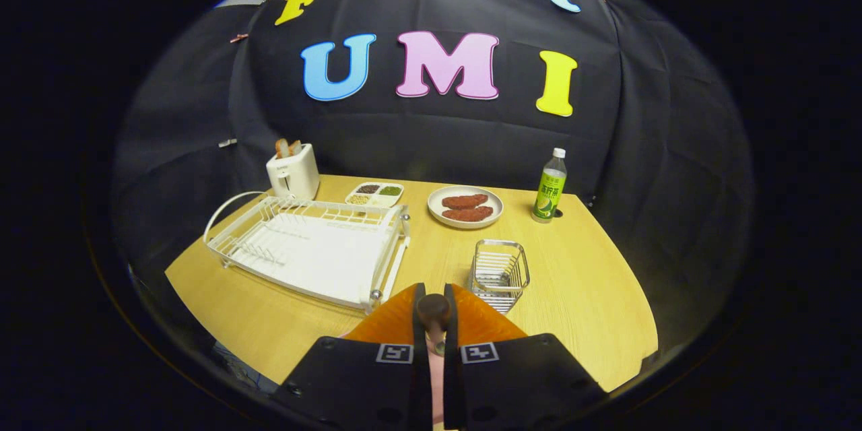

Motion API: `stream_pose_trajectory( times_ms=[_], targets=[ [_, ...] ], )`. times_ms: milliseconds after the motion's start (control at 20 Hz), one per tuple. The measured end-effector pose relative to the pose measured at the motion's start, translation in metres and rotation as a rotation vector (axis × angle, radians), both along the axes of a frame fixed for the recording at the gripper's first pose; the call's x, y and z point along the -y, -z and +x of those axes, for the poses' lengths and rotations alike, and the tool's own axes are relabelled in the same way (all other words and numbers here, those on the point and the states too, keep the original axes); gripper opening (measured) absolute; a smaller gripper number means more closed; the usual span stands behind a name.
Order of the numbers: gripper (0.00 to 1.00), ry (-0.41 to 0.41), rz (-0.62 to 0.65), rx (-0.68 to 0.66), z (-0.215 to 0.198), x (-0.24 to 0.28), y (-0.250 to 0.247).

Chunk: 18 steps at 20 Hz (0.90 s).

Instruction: Take the plate from the dish rack, then take the spoon from the basket and place it into the plate.

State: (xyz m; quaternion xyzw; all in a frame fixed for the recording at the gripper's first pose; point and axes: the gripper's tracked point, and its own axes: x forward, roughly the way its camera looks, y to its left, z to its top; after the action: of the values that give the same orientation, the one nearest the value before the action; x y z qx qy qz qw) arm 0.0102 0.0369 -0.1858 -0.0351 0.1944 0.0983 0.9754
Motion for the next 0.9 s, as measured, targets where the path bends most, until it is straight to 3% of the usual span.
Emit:
stream_pose_trajectory(
  times_ms=[150, 450, 900],
  targets=[
    [0.11, -0.010, -0.092, 0.006, -0.001, -0.007, 0.028],
    [0.13, 0.005, -0.078, -0.017, -0.009, -0.029, 0.042],
    [0.32, -0.084, 0.016, -0.165, -0.038, -0.075, 0.063]
  ],
)
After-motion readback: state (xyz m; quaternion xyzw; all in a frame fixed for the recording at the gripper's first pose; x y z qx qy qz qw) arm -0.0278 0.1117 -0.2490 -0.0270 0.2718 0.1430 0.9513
